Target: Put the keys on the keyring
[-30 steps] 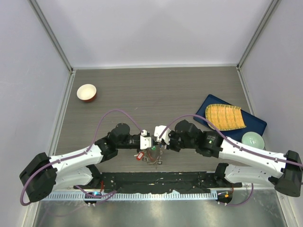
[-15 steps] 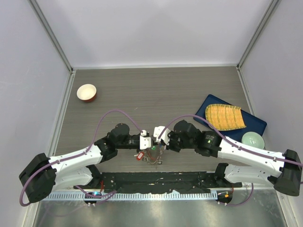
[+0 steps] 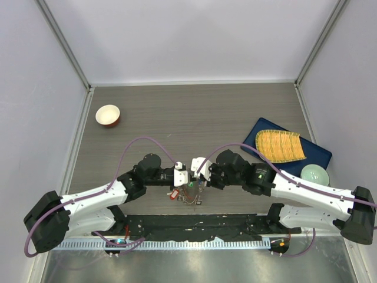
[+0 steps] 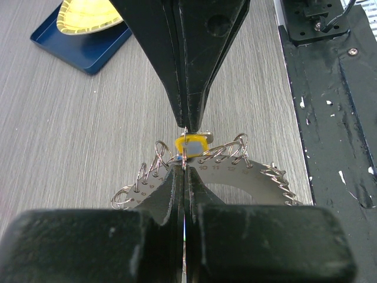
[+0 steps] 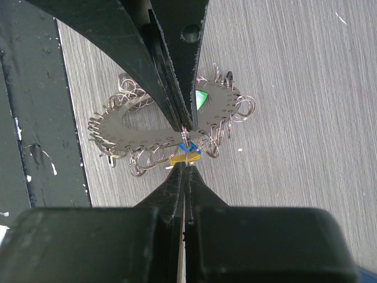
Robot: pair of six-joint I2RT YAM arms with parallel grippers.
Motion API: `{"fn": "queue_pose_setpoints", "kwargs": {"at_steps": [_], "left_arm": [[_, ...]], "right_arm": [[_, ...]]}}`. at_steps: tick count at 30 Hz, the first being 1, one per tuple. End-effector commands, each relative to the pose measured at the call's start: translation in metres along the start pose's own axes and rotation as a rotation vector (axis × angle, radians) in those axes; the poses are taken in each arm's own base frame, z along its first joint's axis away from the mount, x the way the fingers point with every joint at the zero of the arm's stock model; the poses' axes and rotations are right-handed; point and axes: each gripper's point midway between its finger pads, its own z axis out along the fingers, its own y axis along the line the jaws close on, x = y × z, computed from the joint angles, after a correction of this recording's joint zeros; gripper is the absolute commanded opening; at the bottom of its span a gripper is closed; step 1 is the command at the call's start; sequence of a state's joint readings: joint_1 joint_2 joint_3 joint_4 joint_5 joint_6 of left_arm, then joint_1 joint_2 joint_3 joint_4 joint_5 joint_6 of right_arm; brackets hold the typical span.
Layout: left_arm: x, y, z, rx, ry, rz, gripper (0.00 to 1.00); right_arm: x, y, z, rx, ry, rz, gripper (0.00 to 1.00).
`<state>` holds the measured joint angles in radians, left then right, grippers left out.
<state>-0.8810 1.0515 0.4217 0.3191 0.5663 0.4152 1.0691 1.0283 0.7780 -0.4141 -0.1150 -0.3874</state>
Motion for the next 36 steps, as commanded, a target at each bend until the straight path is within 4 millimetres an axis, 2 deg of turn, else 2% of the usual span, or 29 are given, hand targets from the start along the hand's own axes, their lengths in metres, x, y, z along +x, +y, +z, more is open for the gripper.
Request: {"fn": "queue_pose_setpoints", "kwargs": {"at_steps": [1, 25, 36], "left_arm": [[-0.019, 0.007, 0.001, -0.014, -0.066, 0.029, 0.00], [-0.022, 0.006, 0.000, -0.014, -0.084, 0.030, 0.00], [-0.017, 0.009, -0.001, -0.035, -0.068, 0.029, 0.00]], "right_arm": [[-0.029, -0.014, -0.006, 0.046, -0.079, -0.014, 0.01], [-0.030, -0.011, -0.001, 0.026, -0.094, -0.007, 0.01], [-0.025, -0.014, -0.011, 0.055, -0.083, 0.011, 0.01]]}}
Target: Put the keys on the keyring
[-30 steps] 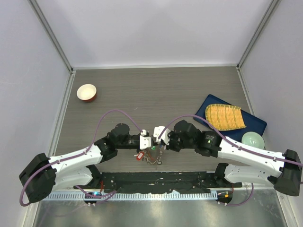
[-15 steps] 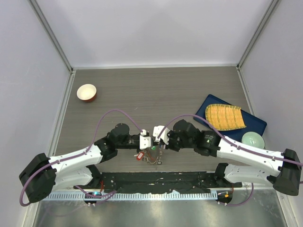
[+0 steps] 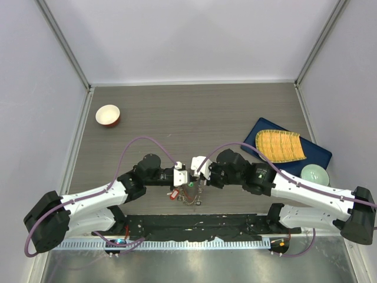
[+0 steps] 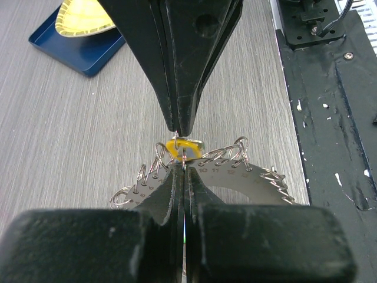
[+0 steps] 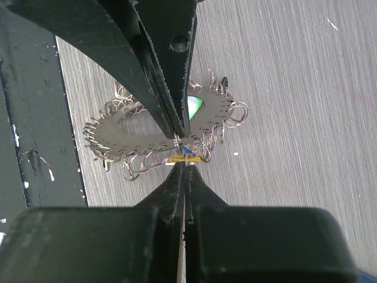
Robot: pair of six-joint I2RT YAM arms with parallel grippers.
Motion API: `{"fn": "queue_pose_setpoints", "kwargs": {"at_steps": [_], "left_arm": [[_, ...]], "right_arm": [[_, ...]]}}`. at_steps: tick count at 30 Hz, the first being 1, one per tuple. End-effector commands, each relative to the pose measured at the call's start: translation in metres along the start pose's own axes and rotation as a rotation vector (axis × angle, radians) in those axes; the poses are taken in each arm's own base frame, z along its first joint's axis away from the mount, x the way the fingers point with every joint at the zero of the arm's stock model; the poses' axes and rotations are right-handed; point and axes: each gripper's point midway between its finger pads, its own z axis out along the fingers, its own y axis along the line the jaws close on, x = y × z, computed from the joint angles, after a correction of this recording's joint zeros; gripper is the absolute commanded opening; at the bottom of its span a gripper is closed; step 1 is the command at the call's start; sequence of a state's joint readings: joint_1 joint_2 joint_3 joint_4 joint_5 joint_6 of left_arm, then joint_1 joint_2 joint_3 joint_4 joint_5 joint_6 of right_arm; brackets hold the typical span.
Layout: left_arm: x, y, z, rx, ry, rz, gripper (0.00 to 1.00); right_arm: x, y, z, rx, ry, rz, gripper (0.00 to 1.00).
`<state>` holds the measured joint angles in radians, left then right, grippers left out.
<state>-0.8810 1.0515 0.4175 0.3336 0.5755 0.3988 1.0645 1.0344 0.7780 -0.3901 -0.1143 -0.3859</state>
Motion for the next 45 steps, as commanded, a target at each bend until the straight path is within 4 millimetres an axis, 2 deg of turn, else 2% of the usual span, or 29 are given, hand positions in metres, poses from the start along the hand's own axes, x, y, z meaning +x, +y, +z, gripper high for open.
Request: {"fn": "queue_pose_setpoints", "kwargs": {"at_steps": [1, 19, 32, 45], "left_arm": [[-0.015, 0.010, -0.001, -0.038, -0.057, 0.042, 0.00], [-0.022, 0.012, -0.002, -0.051, -0.087, 0.045, 0.00], [-0.024, 0.011, -0.001, -0.048, -0.099, 0.044, 0.00], [-0.018, 0.013, -0.002, -0.064, -0.078, 0.042, 0.00]], "right_arm": [[-0.020, -0.012, -0.013, 0.052, -0.063, 0.009, 0.01], [-0.021, -0.001, -0.007, -0.015, -0.065, 0.012, 0.01], [-0.017, -0.004, -0.004, -0.007, -0.060, 0.020, 0.01], [-0.020, -0.005, -0.011, 0.005, -0.082, 0.034, 0.01]]}}
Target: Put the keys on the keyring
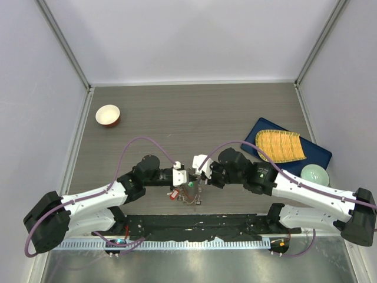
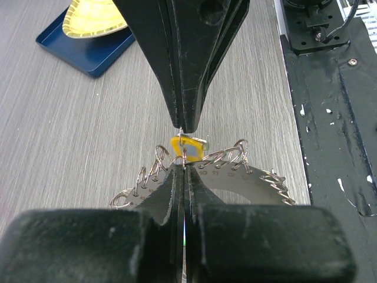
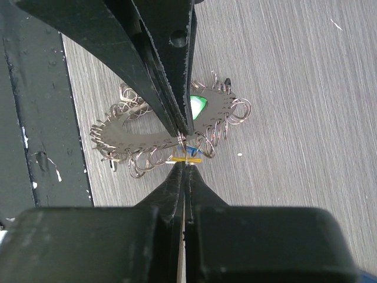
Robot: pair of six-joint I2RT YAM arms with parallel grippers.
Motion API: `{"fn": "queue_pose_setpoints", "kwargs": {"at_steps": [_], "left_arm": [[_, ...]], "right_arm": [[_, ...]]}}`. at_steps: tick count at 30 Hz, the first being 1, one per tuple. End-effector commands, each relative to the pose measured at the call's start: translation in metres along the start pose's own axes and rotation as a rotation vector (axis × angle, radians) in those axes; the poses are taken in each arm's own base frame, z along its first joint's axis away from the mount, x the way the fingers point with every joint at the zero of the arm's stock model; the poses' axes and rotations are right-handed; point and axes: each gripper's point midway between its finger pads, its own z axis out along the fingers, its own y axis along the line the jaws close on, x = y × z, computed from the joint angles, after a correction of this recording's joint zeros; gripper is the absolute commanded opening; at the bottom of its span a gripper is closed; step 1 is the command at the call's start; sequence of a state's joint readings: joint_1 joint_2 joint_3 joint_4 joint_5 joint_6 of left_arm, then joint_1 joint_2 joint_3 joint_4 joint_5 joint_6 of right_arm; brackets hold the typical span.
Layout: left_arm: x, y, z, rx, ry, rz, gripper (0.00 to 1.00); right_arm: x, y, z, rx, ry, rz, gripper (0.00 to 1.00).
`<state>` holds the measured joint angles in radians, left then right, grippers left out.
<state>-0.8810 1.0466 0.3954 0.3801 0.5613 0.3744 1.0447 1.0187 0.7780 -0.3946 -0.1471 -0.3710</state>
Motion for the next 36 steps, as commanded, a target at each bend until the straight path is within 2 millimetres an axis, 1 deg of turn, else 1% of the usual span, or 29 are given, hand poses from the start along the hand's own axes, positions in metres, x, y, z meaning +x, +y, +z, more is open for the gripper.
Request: {"fn": "queue_pose_setpoints", "kwargs": {"at_steps": [1, 6, 13, 23, 36], "left_arm": [[-0.0191, 0.0121, -0.0008, -0.043, -0.065, 0.054, 0.00], [-0.0173, 0.0122, -0.0006, -0.046, -0.060, 0.049, 0.00], [-0.0202, 0.0114, -0.0012, -0.042, -0.071, 0.051, 0.00], [-0.0194, 0.0096, -0.0007, -0.034, -0.073, 0.046, 0.00], [-0.0192, 0.0115, -0.0002, -0.042, -0.071, 0.048, 0.00]], "right_arm": [[-0.0179, -0.0036, -0.0069, 0.013, -0.062, 0.010, 0.01], [-0.0197, -0.0024, -0.0056, -0.001, -0.067, 0.011, 0.01], [-0.0170, -0.0017, -0.0027, -0.004, -0.057, 0.016, 0.01], [-0.0139, -0.0098, -0.0021, 0.037, -0.043, 0.027, 0.01], [-0.0162, -0.0048, -0.0013, 0.009, -0.056, 0.030, 0.01]]}}
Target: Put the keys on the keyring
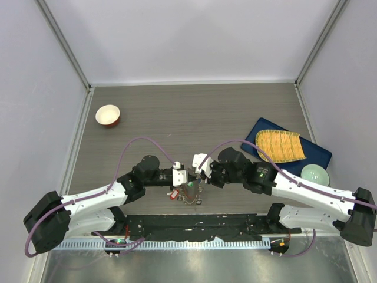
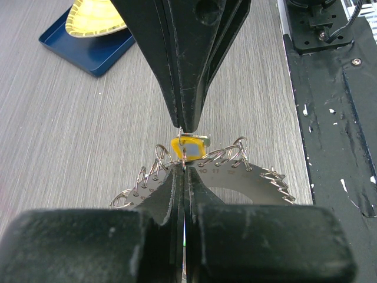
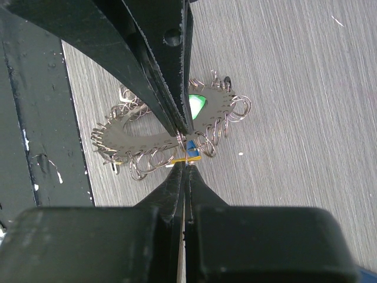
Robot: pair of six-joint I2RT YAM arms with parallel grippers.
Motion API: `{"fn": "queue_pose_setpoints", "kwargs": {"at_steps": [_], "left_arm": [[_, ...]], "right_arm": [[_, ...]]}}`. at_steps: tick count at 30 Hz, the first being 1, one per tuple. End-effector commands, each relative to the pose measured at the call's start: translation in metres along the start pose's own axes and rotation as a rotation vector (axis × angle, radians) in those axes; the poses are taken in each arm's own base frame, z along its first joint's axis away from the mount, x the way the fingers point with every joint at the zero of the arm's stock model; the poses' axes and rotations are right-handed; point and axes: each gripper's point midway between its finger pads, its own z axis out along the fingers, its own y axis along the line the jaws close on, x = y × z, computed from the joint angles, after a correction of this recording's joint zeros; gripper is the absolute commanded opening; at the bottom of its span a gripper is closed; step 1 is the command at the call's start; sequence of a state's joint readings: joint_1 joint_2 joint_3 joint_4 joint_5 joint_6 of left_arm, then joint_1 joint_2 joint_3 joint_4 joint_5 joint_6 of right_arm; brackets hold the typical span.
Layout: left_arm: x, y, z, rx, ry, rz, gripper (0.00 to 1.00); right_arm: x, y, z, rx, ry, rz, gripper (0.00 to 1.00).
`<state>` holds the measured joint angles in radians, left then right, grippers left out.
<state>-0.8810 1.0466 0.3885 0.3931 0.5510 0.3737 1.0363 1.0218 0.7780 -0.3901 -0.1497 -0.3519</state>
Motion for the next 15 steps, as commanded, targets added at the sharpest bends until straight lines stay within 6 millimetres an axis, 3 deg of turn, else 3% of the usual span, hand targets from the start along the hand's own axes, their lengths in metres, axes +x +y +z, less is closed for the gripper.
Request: {"fn": "queue_pose_setpoints", "kwargs": {"at_steps": [1, 15], "left_arm": [[-0.0203, 0.0091, -0.0001, -0.026, -0.073, 0.046, 0.00], [-0.0207, 0.0097, 0.0008, -0.027, -0.075, 0.044, 0.00]], "right_arm": [[-0.0166, -0.0026, -0.0018, 0.002, -0.056, 0.007, 0.01], [-0.0158, -0.0028, 0.0009, -0.004, -0.050, 0.006, 0.01]]}}
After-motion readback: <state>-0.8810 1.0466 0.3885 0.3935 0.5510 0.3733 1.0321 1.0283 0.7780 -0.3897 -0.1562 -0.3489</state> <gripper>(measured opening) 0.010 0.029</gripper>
